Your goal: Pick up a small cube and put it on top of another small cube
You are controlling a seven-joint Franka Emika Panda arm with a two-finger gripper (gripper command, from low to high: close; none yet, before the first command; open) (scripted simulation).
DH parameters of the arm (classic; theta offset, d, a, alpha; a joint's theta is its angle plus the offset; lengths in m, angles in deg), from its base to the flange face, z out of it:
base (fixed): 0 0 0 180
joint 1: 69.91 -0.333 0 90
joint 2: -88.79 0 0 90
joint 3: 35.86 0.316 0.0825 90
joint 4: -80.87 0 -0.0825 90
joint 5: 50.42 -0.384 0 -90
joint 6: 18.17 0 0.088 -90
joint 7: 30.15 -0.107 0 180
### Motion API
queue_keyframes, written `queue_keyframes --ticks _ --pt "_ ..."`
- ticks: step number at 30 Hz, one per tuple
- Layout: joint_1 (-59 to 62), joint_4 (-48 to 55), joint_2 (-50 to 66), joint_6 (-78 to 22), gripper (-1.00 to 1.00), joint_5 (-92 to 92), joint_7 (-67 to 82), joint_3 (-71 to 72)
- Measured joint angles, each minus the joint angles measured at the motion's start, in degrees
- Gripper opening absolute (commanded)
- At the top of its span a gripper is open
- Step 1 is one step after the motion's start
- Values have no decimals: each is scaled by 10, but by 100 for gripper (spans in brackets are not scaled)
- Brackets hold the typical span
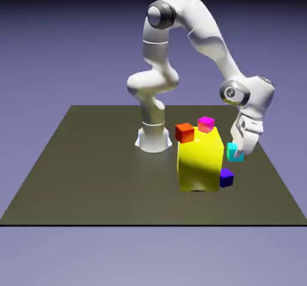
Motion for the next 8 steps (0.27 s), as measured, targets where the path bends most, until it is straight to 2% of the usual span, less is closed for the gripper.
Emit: queue_keyframes --ticks 5,6,8 --pt "-8 -20 83 93 -100 69 -50 -35" --pt "-8 -20 83 93 100 70 -50 -35" --pt "-8 -20 83 94 100 71 -51 -35"
